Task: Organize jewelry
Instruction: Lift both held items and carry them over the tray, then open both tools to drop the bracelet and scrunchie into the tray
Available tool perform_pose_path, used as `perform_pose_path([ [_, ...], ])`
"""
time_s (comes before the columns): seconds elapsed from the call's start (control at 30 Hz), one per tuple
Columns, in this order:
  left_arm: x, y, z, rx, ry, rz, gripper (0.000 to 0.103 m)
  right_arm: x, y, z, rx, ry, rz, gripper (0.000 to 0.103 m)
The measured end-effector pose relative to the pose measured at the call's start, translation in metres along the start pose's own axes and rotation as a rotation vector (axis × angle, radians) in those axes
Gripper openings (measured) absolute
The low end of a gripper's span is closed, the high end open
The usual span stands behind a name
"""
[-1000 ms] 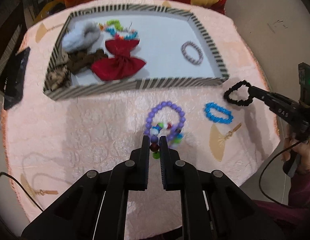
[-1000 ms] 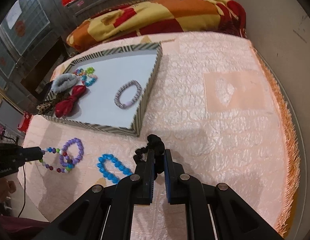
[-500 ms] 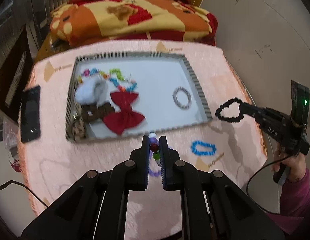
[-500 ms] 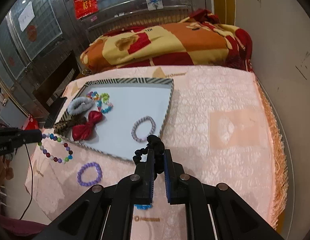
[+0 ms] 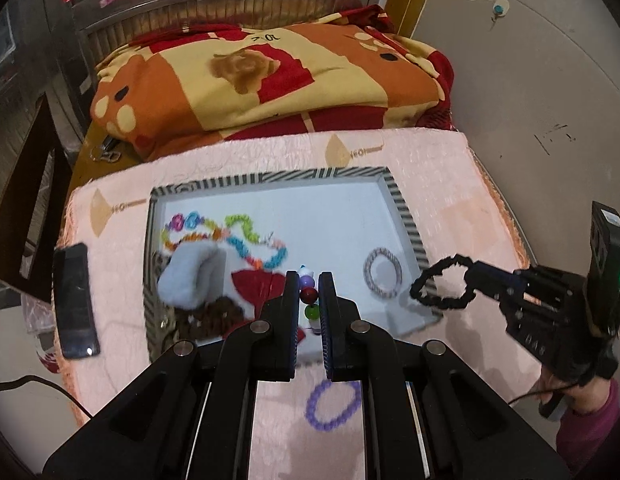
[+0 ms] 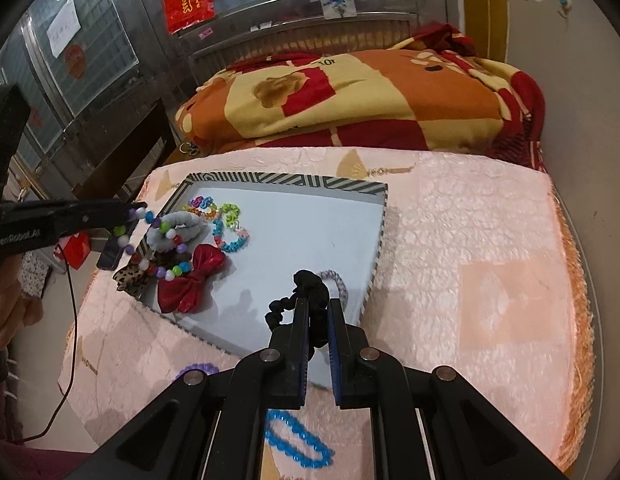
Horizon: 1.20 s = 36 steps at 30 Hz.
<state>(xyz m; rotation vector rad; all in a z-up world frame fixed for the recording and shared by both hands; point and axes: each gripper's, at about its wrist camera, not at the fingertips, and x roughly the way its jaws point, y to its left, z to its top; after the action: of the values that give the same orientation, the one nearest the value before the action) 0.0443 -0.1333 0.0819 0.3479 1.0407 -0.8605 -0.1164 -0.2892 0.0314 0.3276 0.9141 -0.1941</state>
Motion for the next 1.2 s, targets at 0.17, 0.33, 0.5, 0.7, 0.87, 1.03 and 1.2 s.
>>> perform_pose_path([
  [0.17, 0.026, -0.008, 0.021, 0.012, 0.024, 0.014, 0.008, 0.014, -0.005, 0.012, 0.012, 0.013, 0.008, 0.008],
  [0.33, 0.055, -0.015, 0.038, 0.015, 0.053, 0.023, 0.008, 0.032, -0.013, 0.025, 0.028, 0.031, 0.016, 0.008],
  [0.5, 0.084, -0.019, 0.054, 0.022, 0.084, 0.045, 0.008, 0.054, -0.019, 0.035, 0.045, 0.061, 0.028, 0.008],
  [0.7, 0.114, -0.010, 0.069, 0.010, 0.109, 0.080, 0.008, 0.080, -0.025, 0.049, 0.068, 0.091, 0.053, 0.008],
  [0.87, 0.134, 0.012, 0.073, -0.029, 0.135, 0.115, 0.008, 0.106, -0.030, 0.063, 0.083, 0.119, 0.056, 0.008],
  [1.03, 0.154, 0.040, 0.069, -0.099, 0.178, 0.131, 0.008, 0.132, -0.037, 0.070, 0.106, 0.145, 0.033, 0.008],
  [1.2, 0.165, 0.056, 0.066, -0.141, 0.194, 0.139, 0.008, 0.149, -0.034, 0.073, 0.091, 0.156, -0.003, 0.008],
])
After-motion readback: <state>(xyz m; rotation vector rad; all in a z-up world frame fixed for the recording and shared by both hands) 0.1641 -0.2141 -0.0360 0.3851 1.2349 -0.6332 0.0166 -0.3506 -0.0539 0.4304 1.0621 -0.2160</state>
